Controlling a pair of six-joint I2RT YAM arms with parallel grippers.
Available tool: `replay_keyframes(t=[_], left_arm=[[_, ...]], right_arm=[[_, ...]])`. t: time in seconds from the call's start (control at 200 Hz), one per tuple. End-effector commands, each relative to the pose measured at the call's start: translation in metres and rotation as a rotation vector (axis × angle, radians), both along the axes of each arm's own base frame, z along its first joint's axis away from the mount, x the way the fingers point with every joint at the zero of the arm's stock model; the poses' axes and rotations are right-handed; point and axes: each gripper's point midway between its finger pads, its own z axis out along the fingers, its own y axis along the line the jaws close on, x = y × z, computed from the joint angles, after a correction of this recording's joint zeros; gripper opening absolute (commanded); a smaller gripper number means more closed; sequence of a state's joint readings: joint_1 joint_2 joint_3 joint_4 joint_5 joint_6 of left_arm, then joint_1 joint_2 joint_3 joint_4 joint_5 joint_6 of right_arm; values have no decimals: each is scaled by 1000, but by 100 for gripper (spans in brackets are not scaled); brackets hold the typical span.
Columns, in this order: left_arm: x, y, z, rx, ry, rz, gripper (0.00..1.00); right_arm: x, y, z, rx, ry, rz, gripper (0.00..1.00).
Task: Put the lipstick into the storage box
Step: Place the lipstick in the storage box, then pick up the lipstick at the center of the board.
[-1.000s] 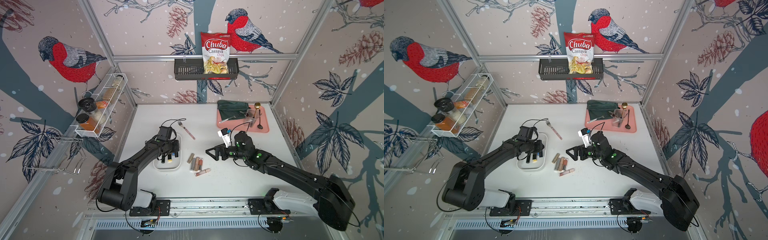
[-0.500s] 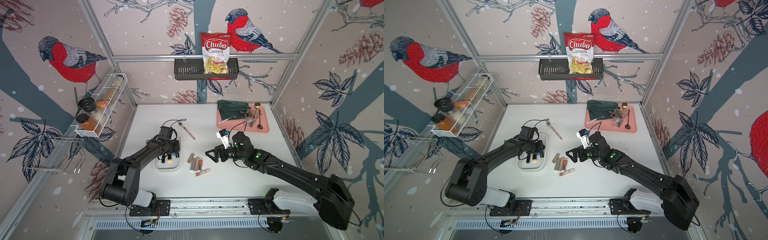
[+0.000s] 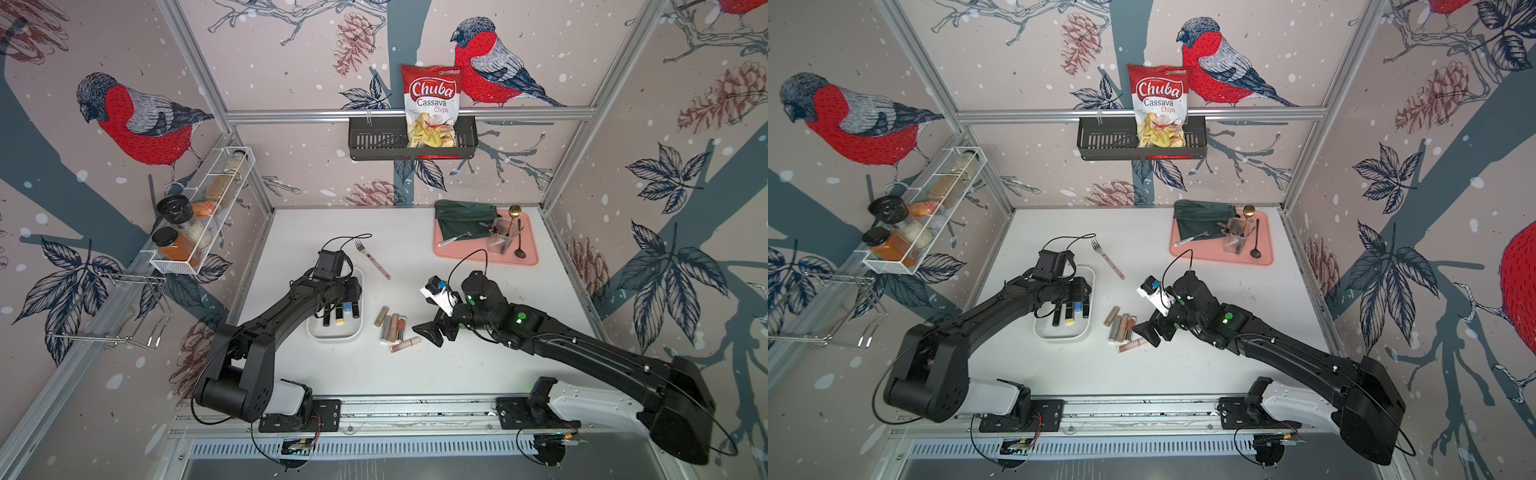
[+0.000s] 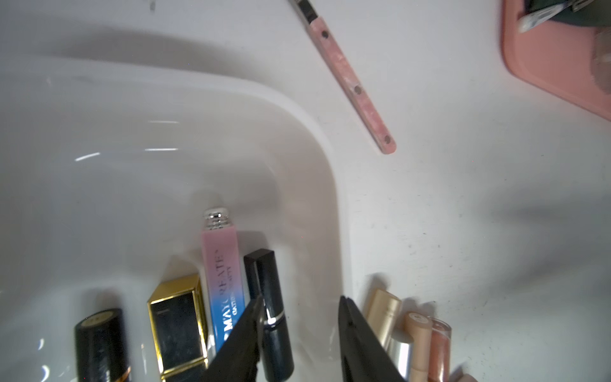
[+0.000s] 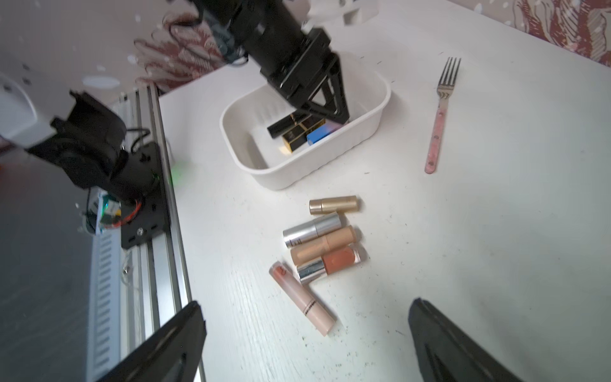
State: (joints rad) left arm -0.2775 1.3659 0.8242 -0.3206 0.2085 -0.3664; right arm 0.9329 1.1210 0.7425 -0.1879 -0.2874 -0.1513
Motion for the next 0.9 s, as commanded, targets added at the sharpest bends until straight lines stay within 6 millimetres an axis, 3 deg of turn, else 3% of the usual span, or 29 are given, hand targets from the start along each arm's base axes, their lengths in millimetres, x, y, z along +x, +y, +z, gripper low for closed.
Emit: replay_keyframes(t=[0.0, 0.135, 0.245, 0.515, 0.895], left_arm=[[-1, -5, 33, -34, -71, -38, 46], [-7, -4, 69, -33, -162, -77, 52], [-15, -1, 82, -13, -212, -106, 55], [-29, 4, 66, -35, -222, -131, 56], [-32, 8, 60, -48, -244, -130, 57]], right_arm=[[-1, -12, -24, -190, -141, 117, 100], [-5, -15, -49, -319, -153, 167, 100], [-14, -11, -67, -396, -163, 216, 100], [-29, -7, -105, -558, -181, 292, 100], [-11, -3, -128, -670, -217, 293, 96]])
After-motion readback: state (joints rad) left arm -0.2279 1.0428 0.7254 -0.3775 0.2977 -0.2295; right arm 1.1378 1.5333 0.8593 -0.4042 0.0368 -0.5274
